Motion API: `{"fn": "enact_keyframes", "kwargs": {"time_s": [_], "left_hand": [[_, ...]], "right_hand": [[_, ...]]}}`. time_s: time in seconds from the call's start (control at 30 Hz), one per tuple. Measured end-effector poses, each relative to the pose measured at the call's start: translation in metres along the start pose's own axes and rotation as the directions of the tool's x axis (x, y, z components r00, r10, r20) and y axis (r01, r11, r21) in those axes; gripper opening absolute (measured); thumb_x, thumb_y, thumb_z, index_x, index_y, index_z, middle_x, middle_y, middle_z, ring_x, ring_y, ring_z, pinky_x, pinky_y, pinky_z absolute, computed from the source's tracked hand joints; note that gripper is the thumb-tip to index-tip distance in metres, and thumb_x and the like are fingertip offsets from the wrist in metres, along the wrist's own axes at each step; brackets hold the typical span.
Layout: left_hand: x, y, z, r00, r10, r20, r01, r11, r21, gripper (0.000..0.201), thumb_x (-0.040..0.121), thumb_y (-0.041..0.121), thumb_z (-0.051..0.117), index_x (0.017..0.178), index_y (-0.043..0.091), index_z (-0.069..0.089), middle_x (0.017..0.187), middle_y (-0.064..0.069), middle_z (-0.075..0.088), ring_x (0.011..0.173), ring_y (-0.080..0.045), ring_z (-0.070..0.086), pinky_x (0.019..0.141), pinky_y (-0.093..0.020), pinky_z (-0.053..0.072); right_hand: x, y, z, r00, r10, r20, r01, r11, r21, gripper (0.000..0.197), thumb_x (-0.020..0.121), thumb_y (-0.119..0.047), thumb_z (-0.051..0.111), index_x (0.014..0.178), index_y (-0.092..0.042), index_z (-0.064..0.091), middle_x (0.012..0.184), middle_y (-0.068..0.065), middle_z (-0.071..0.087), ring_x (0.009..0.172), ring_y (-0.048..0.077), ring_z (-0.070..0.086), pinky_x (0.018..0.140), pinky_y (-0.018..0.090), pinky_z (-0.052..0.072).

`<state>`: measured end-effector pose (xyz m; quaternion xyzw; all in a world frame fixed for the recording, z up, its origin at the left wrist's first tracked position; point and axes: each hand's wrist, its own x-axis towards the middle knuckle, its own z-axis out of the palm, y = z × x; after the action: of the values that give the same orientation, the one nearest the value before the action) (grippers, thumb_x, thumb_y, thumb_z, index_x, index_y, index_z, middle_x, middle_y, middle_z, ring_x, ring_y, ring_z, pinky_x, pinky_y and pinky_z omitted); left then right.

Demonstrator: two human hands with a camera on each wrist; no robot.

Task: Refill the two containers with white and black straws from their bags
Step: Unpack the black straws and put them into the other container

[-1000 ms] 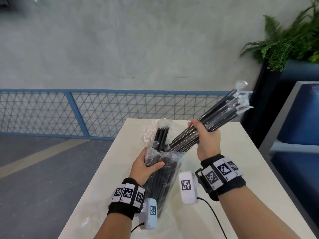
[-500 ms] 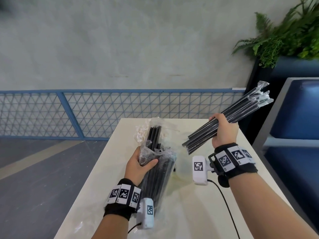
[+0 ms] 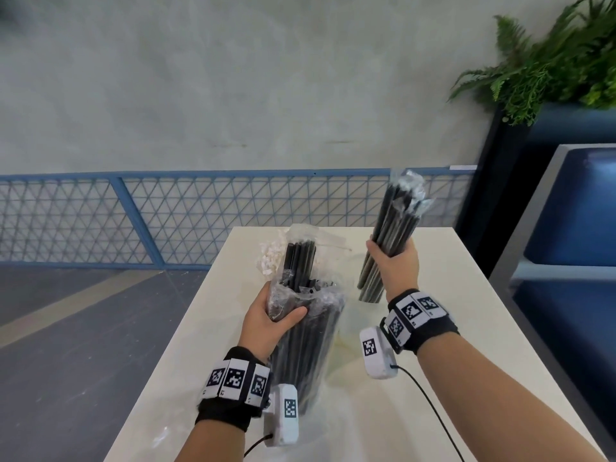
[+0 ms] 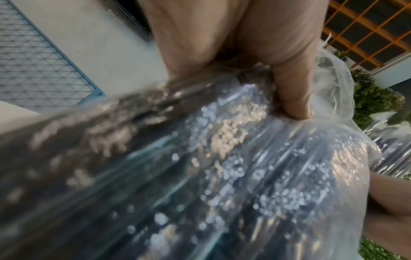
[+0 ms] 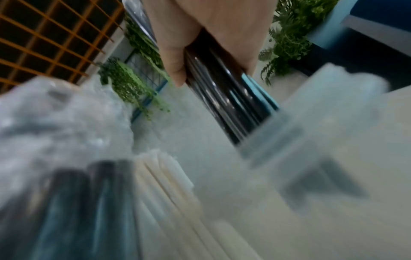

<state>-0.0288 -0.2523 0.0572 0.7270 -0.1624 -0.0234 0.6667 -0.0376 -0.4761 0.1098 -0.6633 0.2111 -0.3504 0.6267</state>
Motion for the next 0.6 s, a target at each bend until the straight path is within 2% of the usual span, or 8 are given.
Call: {"fn": "enact_keyframes", "kwargs": {"time_s": [0.17, 0.27, 0.33, 0.4, 0.43, 0.5, 0.57, 0.6], "left_hand": [[-0.001, -0.001, -0.001, 1.0, 0.008, -0.001, -0.008, 1.0, -0.014, 0.053, 0.073, 0.001, 0.074, 0.12, 0.015, 0.054, 0.108, 0.004, 0.067, 0.095, 0.002, 0.065, 0.082, -0.008, 0.048], [-0.002, -0.002, -0.001, 1.0, 0.01, 0.005, -0.01, 1.0, -0.019, 0.053, 0.073, 0.001, 0.074, 0.12, 0.016, 0.054, 0.107, 0.005, 0.067, 0.095, 0.003, 0.065, 0.081, -0.008, 0.048], [-0.003, -0.003, -0.002, 1.0, 0.015, 0.013, -0.015, 1.0, -0.016, 0.053, 0.073, 0.001, 0.074, 0.119, 0.017, 0.054, 0.107, 0.005, 0.067, 0.095, 0.003, 0.065, 0.081, -0.008, 0.048], [-0.004, -0.003, -0.003, 1.0, 0.016, 0.018, -0.016, 1.0, -0.023, 0.054, 0.073, 0.0, 0.074, 0.119, 0.018, 0.053, 0.107, 0.005, 0.067, 0.094, 0.003, 0.065, 0.08, -0.008, 0.048], [-0.004, -0.004, -0.004, 1.0, 0.019, 0.018, -0.019, 0.999, -0.035, 0.054, 0.073, -0.001, 0.074, 0.119, 0.018, 0.054, 0.107, 0.005, 0.067, 0.095, 0.002, 0.065, 0.08, -0.008, 0.048], [-0.005, -0.006, -0.006, 1.0, 0.019, 0.019, -0.018, 0.998, -0.061, 0.055, 0.071, -0.001, 0.075, 0.117, 0.02, 0.054, 0.108, 0.002, 0.068, 0.097, -0.002, 0.066, 0.082, -0.012, 0.05], [-0.006, -0.009, -0.008, 1.0, 0.015, 0.025, -0.013, 0.996, -0.091, 0.057, 0.068, 0.004, 0.08, 0.117, 0.021, 0.055, 0.108, 0.0, 0.069, 0.099, -0.007, 0.066, 0.085, -0.017, 0.051], [-0.007, -0.009, -0.008, 0.999, 0.011, 0.032, -0.007, 0.994, -0.105, 0.058, 0.065, 0.011, 0.082, 0.116, 0.021, 0.055, 0.106, 0.001, 0.07, 0.099, -0.009, 0.067, 0.085, -0.018, 0.051]], "right_hand": [[-0.004, 0.023, -0.003, 0.999, 0.012, 0.051, -0.009, 0.999, -0.042, 0.039, 0.072, -0.012, 0.076, 0.104, -0.017, 0.054, 0.095, 0.004, 0.069, 0.09, 0.024, 0.066, 0.086, 0.039, 0.053], [-0.005, 0.021, -0.002, 0.997, -0.009, 0.071, 0.013, 0.998, -0.063, 0.047, 0.071, -0.016, 0.078, 0.111, -0.015, 0.052, 0.102, -0.002, 0.065, 0.1, 0.021, 0.063, 0.087, 0.03, 0.049], [-0.012, 0.01, -0.003, 0.989, -0.146, 0.0, 0.145, 0.98, -0.134, 0.051, 0.071, -0.023, 0.078, 0.114, -0.017, 0.05, 0.112, -0.005, 0.055, 0.113, 0.016, 0.053, 0.093, 0.022, 0.039], [-0.026, -0.008, -0.003, 0.913, -0.407, -0.029, 0.393, 0.895, -0.212, 0.054, 0.071, -0.027, 0.078, 0.115, -0.018, 0.049, 0.117, -0.005, 0.047, 0.112, 0.009, 0.044, 0.096, 0.016, 0.033], [-0.034, -0.018, -0.002, 0.866, -0.5, 0.019, 0.493, 0.846, -0.202, 0.051, 0.072, -0.027, 0.077, 0.114, -0.02, 0.05, 0.116, -0.005, 0.048, 0.107, 0.007, 0.045, 0.095, 0.015, 0.035], [-0.049, -0.03, 0.002, 0.818, -0.521, 0.244, 0.561, 0.816, -0.138, 0.034, 0.078, -0.024, 0.071, 0.107, -0.022, 0.054, 0.105, -0.006, 0.057, 0.093, 0.005, 0.055, 0.088, 0.018, 0.046], [-0.058, -0.034, 0.008, 0.772, -0.353, 0.528, 0.519, 0.83, -0.205, 0.025, 0.083, -0.022, 0.066, 0.107, -0.018, 0.059, 0.1, -0.005, 0.064, 0.087, 0.004, 0.06, 0.085, 0.023, 0.051], [-0.061, -0.033, 0.011, 0.74, -0.253, 0.623, 0.507, 0.819, -0.268, 0.027, 0.083, -0.022, 0.066, 0.109, -0.016, 0.06, 0.102, -0.003, 0.066, 0.088, 0.006, 0.061, 0.086, 0.022, 0.05]]}}
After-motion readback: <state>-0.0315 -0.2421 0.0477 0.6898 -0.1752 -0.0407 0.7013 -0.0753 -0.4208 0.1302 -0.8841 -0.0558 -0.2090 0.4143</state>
